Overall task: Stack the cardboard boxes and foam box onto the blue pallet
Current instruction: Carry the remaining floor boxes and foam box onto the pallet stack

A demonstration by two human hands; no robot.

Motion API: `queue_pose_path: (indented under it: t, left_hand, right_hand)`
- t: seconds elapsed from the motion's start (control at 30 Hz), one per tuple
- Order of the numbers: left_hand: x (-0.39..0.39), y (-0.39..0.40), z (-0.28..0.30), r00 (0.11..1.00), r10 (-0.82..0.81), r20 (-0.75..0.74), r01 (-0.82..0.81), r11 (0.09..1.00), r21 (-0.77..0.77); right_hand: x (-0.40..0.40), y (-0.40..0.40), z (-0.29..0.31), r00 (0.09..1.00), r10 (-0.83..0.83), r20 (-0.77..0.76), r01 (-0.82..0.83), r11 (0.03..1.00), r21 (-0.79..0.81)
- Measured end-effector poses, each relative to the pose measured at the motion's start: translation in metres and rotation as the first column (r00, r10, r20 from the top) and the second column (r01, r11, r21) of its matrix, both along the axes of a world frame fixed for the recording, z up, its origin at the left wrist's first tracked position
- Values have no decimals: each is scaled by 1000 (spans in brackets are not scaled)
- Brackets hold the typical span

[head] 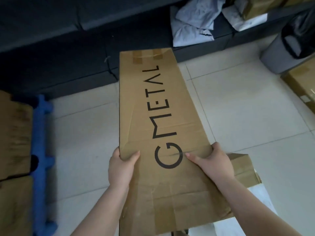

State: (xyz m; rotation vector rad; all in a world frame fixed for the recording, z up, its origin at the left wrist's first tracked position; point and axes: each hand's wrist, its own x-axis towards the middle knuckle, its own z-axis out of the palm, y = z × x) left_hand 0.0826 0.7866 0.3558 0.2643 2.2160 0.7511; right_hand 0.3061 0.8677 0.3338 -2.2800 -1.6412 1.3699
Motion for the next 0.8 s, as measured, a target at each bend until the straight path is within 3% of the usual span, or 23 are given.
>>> queue_pose_path:
  t: [0.2, 0.37, 0.63, 0.8]
  left_hand:
    - [-39, -111, 187, 972, 229, -60, -220, 967, 131]
    - [-78, -208, 285, 888, 424, -178, -366, 886, 285]
    - [-128, -371, 353, 709, 650, -274, -551, 753, 360]
    - [-168, -483, 368, 633, 710, -307, -623, 703, 342]
  right_hand:
    - [-62, -60, 185, 960, 270, -76, -262, 960, 95]
    - [-136, -108, 278, 847, 492, -203, -448, 865, 227]
    - [-253, -229, 329, 660, 704, -262, -630, 709, 317]
    - [-316, -335, 331, 642, 689, -334, -625, 724, 292]
